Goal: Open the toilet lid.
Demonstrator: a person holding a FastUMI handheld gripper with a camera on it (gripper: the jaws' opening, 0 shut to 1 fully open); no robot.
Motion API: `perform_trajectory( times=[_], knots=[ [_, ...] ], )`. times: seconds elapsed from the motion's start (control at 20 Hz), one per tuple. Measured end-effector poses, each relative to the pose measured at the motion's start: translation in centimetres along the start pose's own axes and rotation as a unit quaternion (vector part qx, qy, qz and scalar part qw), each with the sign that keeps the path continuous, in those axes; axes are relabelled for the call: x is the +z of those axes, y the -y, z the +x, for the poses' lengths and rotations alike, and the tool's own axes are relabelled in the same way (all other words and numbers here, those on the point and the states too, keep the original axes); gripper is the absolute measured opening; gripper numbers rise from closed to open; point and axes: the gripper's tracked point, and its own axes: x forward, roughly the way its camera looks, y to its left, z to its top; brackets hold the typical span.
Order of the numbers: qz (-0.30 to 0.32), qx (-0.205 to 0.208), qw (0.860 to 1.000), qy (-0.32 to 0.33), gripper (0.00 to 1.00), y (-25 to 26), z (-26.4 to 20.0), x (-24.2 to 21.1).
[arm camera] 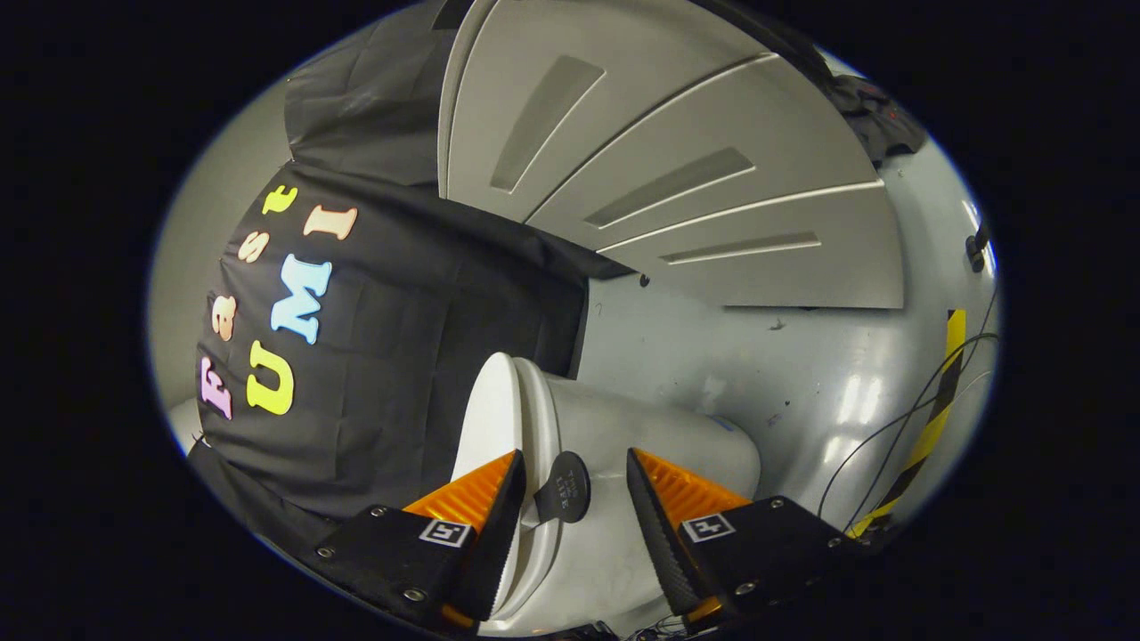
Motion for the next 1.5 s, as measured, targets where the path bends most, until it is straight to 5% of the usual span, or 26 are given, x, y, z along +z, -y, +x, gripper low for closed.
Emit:
perform_trajectory(
  times=[0.05, 0.1, 0.6, 1.5],
  knots=[
    [0.004, 0.004, 1.0, 0.0, 0.65, -0.2, 0.2, 0.0],
    [0.008, 0.008, 1.0, -0.002, 0.46, -0.5, 0.4, -0.2],
    [0.02, 0.018, 0.999, -0.021, 0.01, -1.3, 0.7, -0.5],
    [-0.06, -0.004, 0.996, -0.064, 0.0, -6.1, -1.8, 0.7]
  ],
)
